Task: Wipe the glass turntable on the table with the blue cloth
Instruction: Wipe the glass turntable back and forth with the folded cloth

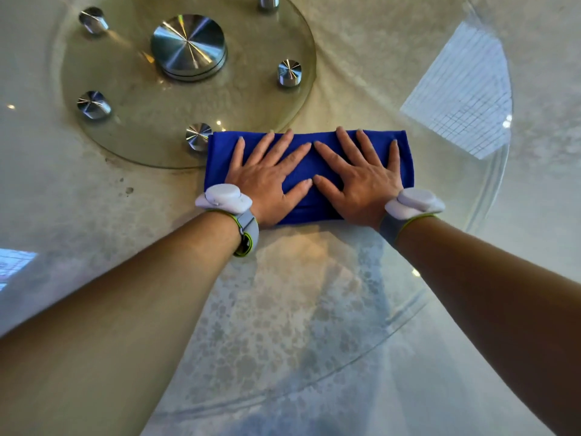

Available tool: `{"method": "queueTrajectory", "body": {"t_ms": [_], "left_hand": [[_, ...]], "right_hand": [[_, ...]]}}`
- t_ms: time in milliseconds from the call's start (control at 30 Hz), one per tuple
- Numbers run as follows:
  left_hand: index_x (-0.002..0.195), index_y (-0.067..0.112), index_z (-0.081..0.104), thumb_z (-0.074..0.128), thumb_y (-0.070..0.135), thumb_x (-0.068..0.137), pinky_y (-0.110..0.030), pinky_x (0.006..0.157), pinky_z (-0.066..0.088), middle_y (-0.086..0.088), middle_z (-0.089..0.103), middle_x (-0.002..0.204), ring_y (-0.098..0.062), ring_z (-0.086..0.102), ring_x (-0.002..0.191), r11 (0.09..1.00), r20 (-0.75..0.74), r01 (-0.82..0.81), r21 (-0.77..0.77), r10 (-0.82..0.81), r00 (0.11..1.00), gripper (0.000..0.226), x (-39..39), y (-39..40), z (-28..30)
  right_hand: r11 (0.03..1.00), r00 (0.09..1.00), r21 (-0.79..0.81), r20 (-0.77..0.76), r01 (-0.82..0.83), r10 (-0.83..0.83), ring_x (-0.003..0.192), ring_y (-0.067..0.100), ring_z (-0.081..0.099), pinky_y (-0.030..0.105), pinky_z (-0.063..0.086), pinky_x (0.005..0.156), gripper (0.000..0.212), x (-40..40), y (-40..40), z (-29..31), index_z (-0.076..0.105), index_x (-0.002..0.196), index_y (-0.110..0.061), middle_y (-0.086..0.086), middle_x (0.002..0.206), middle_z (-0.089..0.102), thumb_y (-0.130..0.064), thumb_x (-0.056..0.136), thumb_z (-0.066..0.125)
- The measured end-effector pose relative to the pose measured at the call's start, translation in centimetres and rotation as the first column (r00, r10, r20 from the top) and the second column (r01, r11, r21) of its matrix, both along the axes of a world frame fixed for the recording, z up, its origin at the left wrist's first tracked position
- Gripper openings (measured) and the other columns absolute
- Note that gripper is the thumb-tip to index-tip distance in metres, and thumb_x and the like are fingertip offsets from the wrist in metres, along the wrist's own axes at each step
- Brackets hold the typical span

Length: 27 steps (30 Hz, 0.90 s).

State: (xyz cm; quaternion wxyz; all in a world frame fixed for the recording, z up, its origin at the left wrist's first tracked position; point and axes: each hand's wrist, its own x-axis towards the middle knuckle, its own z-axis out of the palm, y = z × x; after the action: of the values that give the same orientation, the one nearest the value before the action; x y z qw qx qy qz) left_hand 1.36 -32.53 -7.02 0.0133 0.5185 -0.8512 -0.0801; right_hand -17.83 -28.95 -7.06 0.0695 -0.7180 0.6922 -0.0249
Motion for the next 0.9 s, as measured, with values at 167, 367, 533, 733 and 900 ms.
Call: {"method": "queueTrajectory", "body": {"t_ms": [167, 367, 533, 733, 900], "left_hand": [[0.149, 0.047, 0.009, 0.017, 0.068, 0.087, -0.056, 0.117, -0.004, 0.013, 0.004, 0.163, -0.015, 0.002, 0.149, 1.000, -0.001, -0.017, -0.001, 0.017, 1.000, 0.065, -0.7, -4.0, 0.0], [0.148, 0.048, 0.007, 0.015, 0.070, 0.086, -0.056, 0.117, -0.004, 0.014, 0.002, 0.163, -0.015, 0.000, 0.149, 1.000, 0.006, -0.008, 0.010, 0.008, 1.000, 0.067, -1.9, -7.6, -0.3], [0.149, 0.047, 0.009, 0.018, 0.068, 0.088, -0.057, 0.116, -0.003, 0.013, 0.003, 0.163, -0.016, 0.000, 0.149, 0.999, -0.009, -0.045, -0.010, 0.045, 0.999, 0.065, -3.1, -8.0, -0.4], [0.149, 0.047, 0.009, 0.016, 0.068, 0.087, -0.057, 0.116, -0.003, 0.012, 0.004, 0.163, -0.017, 0.002, 0.149, 0.998, -0.012, -0.057, -0.032, 0.057, 0.998, 0.066, -3.7, -8.4, -0.6], [0.148, 0.047, 0.009, 0.014, 0.070, 0.086, -0.056, 0.116, -0.001, 0.012, 0.005, 0.163, -0.017, 0.002, 0.149, 0.998, -0.009, -0.052, -0.045, 0.051, 0.999, 0.066, -3.4, -8.2, -0.9]], "right_hand": [[1.000, 1.000, -0.013, -0.014, -0.022, 0.022, 0.150, 0.020, 0.006, 0.064, -0.005, 0.114, 0.062, -0.9, -4.3, -0.1, 0.012, 0.148, -0.054, -0.012, 0.163, 0.010, -0.074, 0.089, 0.012], [1.000, 1.000, -0.005, -0.026, -0.008, 0.008, 0.150, 0.019, 0.004, 0.063, -0.007, 0.114, 0.062, -2.0, -7.5, -0.3, 0.011, 0.149, -0.054, -0.013, 0.164, 0.007, -0.073, 0.089, 0.012], [0.999, 0.998, 0.001, -0.031, -0.048, 0.048, 0.151, 0.021, 0.004, 0.064, -0.005, 0.114, 0.062, -3.1, -8.6, -0.1, 0.011, 0.149, -0.053, -0.012, 0.164, 0.006, -0.072, 0.090, 0.012], [0.998, 0.998, 0.000, -0.033, -0.057, 0.057, 0.151, 0.021, 0.003, 0.063, -0.005, 0.115, 0.060, -3.7, -9.1, 0.1, 0.010, 0.150, -0.052, -0.011, 0.164, 0.006, -0.070, 0.092, 0.014], [0.999, 0.998, -0.009, -0.032, -0.050, 0.050, 0.151, 0.020, 0.003, 0.064, -0.004, 0.115, 0.059, -3.2, -8.7, -0.1, 0.011, 0.149, -0.052, -0.010, 0.164, 0.008, -0.069, 0.093, 0.014]]}}
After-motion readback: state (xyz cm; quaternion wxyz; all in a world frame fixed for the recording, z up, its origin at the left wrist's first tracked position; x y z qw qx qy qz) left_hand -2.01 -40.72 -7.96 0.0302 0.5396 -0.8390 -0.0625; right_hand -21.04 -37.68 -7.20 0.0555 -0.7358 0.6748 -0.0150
